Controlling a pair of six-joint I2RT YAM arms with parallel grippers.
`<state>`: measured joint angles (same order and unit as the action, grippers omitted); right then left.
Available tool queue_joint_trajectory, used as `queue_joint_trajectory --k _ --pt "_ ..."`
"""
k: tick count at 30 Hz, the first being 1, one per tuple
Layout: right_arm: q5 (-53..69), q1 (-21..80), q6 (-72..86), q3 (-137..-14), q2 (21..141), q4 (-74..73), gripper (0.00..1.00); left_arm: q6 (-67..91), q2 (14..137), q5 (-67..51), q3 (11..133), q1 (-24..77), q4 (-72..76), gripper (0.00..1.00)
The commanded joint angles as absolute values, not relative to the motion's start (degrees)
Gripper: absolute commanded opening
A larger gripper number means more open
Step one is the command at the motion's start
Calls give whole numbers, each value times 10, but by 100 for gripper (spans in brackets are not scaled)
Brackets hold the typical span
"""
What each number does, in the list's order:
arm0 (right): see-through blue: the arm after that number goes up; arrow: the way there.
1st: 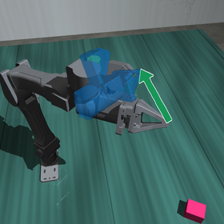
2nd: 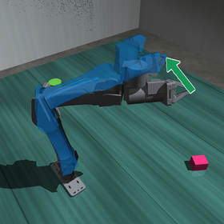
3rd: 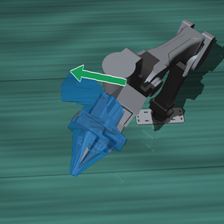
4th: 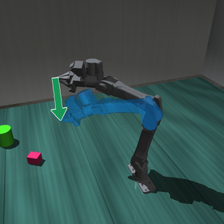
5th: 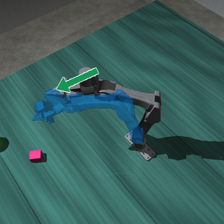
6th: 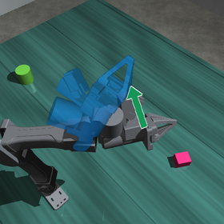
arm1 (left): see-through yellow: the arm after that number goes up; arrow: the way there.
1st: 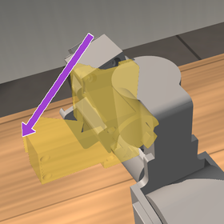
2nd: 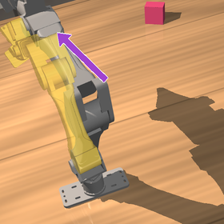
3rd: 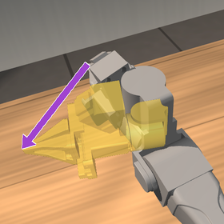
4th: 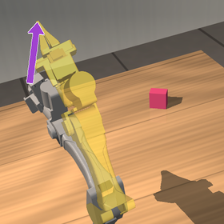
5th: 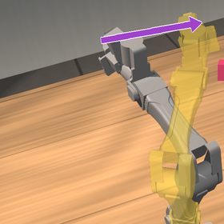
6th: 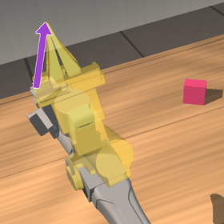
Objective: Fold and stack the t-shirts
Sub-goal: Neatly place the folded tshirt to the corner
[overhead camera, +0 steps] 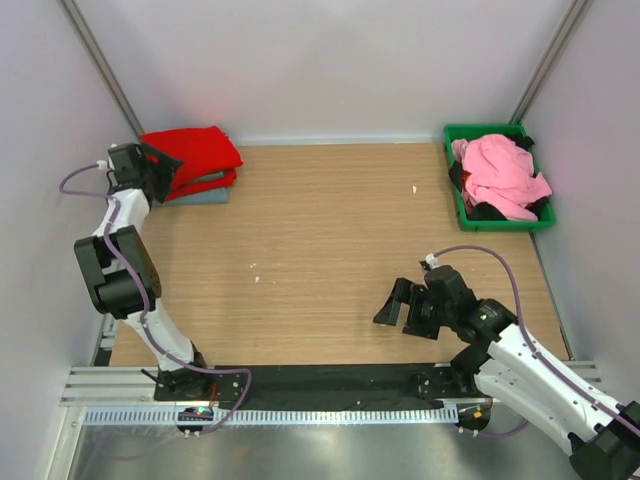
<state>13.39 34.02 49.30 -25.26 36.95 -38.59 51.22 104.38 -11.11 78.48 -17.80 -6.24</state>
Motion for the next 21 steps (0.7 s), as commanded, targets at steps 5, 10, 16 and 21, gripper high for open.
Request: queue_joint_trajectory --k 5,10,16,21 --pt "137 342 487 -227 375 -364 100 530 1042 -76 781 -182 -64 78" --pt "143 342 490 -213 390 -342 100 542 1049 -62 780 -180 -72 77" --pt "142 342 483 -217 405 -337 100 541 1070 -52 791 -175 -84 75" --pt "142 342 483 -215 415 -330 100 533 1091 -46 823 -174 -86 58"
